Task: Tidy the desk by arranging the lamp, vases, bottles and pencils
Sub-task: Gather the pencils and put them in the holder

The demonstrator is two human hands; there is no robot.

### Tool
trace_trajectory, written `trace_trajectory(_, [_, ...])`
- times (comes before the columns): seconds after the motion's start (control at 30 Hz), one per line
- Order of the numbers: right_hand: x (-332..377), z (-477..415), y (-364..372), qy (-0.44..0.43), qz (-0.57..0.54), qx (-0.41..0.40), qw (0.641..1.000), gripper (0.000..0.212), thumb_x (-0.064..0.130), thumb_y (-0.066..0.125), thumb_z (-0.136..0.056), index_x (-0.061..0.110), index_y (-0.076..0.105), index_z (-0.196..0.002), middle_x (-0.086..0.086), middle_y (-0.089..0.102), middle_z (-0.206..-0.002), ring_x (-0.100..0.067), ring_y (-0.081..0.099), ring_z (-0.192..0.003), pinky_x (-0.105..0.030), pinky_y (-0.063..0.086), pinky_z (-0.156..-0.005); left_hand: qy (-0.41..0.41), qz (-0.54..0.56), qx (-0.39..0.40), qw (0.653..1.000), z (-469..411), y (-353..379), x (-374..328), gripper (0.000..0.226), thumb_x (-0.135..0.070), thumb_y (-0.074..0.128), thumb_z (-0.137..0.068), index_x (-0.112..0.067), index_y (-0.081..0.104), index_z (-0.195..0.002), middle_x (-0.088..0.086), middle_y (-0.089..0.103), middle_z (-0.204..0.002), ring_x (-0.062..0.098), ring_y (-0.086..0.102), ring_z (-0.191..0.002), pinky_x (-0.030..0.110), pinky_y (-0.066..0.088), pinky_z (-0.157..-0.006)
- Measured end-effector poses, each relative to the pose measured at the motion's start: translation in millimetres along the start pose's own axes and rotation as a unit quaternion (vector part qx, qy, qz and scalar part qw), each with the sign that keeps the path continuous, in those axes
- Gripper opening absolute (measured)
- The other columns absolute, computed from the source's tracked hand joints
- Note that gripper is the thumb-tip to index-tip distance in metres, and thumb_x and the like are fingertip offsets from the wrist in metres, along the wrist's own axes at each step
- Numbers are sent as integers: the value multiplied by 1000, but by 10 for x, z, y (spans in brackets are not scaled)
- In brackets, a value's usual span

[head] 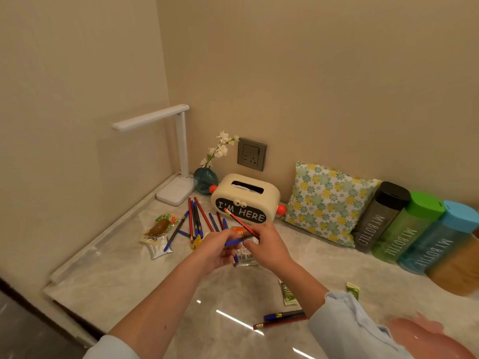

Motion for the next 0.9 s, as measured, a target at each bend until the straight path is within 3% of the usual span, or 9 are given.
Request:
trace_trajectory(0.1, [11,-77,40,2,60,0,998,23,28,62,-89,22,66,-111,2,50,-110,-14,55,-99,-29,48,-84,-8,59,-2,998,-37,-70,-44,30,-25,45,-97,-4,67,-95,7,65,-73,13,52,-57,22,43,-47])
trace_trajectory(0.17, [21,-132,79,9,81,-4,997,18,31,56,-93,21,62,-107,1,56,-107,-17,57,-96,-32,48,-78,22,33,-34,999,-115,-136,-107,34,-27,41,-100,-7,68,-96,5,66,-72,12,51,-56,21,43,-45])
trace_trajectory(0.27, [3,-209,215,54,88,20,994,18,31,46,-98,21,55,-109,-1,64,-104,-20,61,-92,-38,52,-78,119,-115,-106,980,-272,-280,-167,26,-19,43,-98,-11,65,-110,3,69,-90,11,58,-72,22,47,-59])
trace_trajectory(0.37, [-47,-264,398,109,83,63,989,24,27,37,-100,18,47,-120,-6,63,-113,-21,61,-95,-38,52,-80,197,-307,-152,919,-401,-413,-125,27,-15,46,-97,-21,60,-120,-3,65,-119,10,59,-104,27,49,-86])
trace_trajectory(0.43, [-91,-293,496,143,74,75,984,24,24,37,-99,16,45,-120,-9,63,-112,-23,62,-95,-38,53,-82,214,-381,-162,885,-459,-468,-76,34,-13,46,-96,-28,58,-124,-8,62,-125,10,57,-113,29,49,-91])
trace_trajectory(0.63, [-130,-357,699,190,105,98,971,26,33,61,-86,20,53,-106,-4,64,-98,-20,65,-86,-36,57,-77,274,-516,-187,790,-528,-528,-47,37,-14,49,-93,-36,59,-121,-13,65,-119,9,57,-111,30,53,-85])
trace_trajectory(0.77, [-73,-411,757,194,131,99,967,24,35,68,-79,28,45,-76,3,59,-75,-13,63,-65,-29,56,-59,289,-529,-185,776,-543,-540,-87,35,-17,48,-93,-34,58,-121,-12,66,-114,10,60,-103,31,54,-80])
trace_trajectory(0.9, [-9,-462,791,201,171,123,957,21,40,65,-79,26,50,-76,3,58,-69,-12,62,-60,-24,49,-47,295,-548,-167,765,-554,-550,-102,37,-18,50,-93,-34,57,-125,-10,65,-117,11,59,-107,32,54,-82])
Point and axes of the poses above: each hand's wrist, its own z-axis away from the middle knuckle, its own y-axis out of the palm, x = y × z, the point moved 4 cm from there along -z, towards the middle knuckle
